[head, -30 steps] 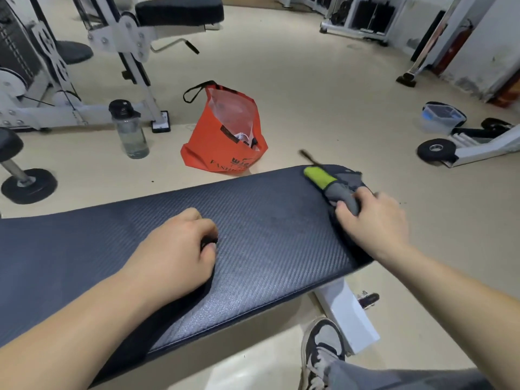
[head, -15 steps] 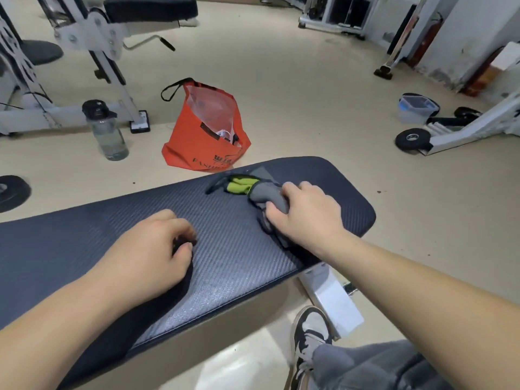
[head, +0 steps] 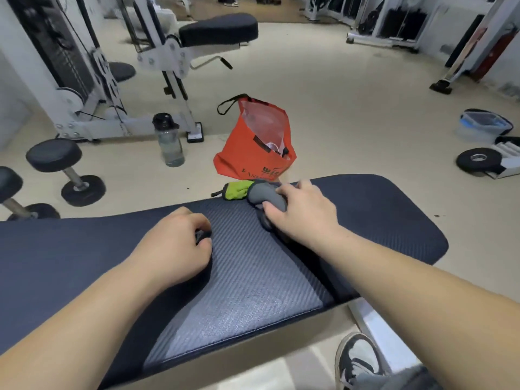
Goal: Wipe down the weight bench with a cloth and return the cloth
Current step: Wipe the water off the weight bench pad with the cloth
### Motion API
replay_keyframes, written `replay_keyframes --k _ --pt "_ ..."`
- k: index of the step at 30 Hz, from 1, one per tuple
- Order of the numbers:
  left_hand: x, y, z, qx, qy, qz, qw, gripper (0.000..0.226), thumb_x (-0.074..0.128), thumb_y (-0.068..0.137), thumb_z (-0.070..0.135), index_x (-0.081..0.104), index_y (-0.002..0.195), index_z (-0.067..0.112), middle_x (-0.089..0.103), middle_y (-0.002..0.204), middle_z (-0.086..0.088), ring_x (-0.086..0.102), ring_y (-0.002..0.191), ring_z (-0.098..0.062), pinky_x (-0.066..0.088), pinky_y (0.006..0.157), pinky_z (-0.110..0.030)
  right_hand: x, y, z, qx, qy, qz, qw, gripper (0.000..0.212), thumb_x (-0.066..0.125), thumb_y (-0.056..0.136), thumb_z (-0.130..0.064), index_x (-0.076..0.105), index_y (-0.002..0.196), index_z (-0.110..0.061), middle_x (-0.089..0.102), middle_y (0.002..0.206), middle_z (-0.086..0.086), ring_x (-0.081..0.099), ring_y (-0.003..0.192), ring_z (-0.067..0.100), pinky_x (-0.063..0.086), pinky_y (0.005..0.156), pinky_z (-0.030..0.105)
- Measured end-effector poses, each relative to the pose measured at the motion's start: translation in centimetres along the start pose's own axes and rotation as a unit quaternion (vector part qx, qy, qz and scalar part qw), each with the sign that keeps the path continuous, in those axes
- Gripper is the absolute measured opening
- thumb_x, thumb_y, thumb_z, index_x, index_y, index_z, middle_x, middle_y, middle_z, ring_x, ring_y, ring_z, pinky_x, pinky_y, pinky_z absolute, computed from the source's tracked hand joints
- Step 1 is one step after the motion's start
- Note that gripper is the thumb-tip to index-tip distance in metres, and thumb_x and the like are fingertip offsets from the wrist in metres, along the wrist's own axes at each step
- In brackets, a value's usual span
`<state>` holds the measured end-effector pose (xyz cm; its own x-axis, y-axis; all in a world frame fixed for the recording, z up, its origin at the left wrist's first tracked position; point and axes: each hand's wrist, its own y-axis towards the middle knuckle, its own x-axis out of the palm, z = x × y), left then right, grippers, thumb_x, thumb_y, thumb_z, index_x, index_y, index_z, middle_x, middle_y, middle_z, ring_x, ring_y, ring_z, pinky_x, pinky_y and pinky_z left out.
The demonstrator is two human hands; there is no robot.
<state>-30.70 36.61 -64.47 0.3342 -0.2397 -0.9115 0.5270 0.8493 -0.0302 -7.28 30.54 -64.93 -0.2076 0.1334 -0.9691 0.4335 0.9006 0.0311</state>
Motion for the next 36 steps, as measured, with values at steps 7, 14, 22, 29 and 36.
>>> replay_keyframes --k 7,14,22,29,36 --pt "-1.6 -1.1 -2.9 -0.033 -0.006 0.016 0.999 0.016 0.060 0.086 0.031 0.069 0.099 0.032 0.057 0.100 0.009 0.059 0.100 -0.017 0.052 0.091 -0.037 2.6 -1.7 -8.2 -0.152 0.004 0.004 0.988 0.051 0.049 0.095 -0.059 0.062 0.123 -0.018 0.050 0.124 0.009 0.052 0.116 0.030 0.048 0.085 0.041" --pt "-2.0 -1.2 -3.2 -0.048 -0.022 0.027 0.998 0.017 0.060 0.087 0.028 0.071 0.100 0.030 0.058 0.103 0.005 0.062 0.099 -0.020 0.053 0.091 -0.037 1.8 0.8 -6.3 -0.102 -0.017 0.019 0.994 0.046 0.047 0.091 -0.061 0.066 0.118 -0.030 0.062 0.116 0.004 0.060 0.113 0.030 0.048 0.089 0.042" --pt "-2.1 -1.3 -3.3 -0.054 -0.012 0.010 0.998 0.021 0.059 0.088 0.030 0.071 0.105 0.029 0.059 0.108 0.004 0.059 0.106 -0.021 0.052 0.094 -0.038 2.4 -3.3 -8.9 -0.150 -0.026 0.007 0.988 0.045 0.046 0.096 -0.056 0.057 0.116 -0.017 0.051 0.118 0.012 0.056 0.109 0.036 0.049 0.083 0.044" --pt "-2.2 -2.8 -3.2 -0.040 0.007 -0.003 0.999 0.017 0.060 0.089 0.028 0.072 0.101 0.027 0.057 0.104 0.004 0.060 0.100 -0.019 0.052 0.090 -0.035 0.8 -2.1 -4.7 -0.139 -0.075 0.008 0.987 0.045 0.046 0.088 -0.065 0.060 0.111 -0.028 0.059 0.111 0.004 0.057 0.113 0.031 0.047 0.084 0.041" --pt "-2.4 -5.1 -2.6 -0.016 0.024 -0.014 0.999 0.017 0.060 0.087 0.027 0.072 0.099 0.028 0.058 0.105 0.004 0.060 0.102 -0.022 0.052 0.090 -0.037 1.8 -10.1 -7.0 -0.235 -0.050 0.042 0.970 0.037 0.051 0.087 -0.054 0.058 0.098 -0.020 0.056 0.097 0.011 0.062 0.086 0.037 0.050 0.064 0.041"
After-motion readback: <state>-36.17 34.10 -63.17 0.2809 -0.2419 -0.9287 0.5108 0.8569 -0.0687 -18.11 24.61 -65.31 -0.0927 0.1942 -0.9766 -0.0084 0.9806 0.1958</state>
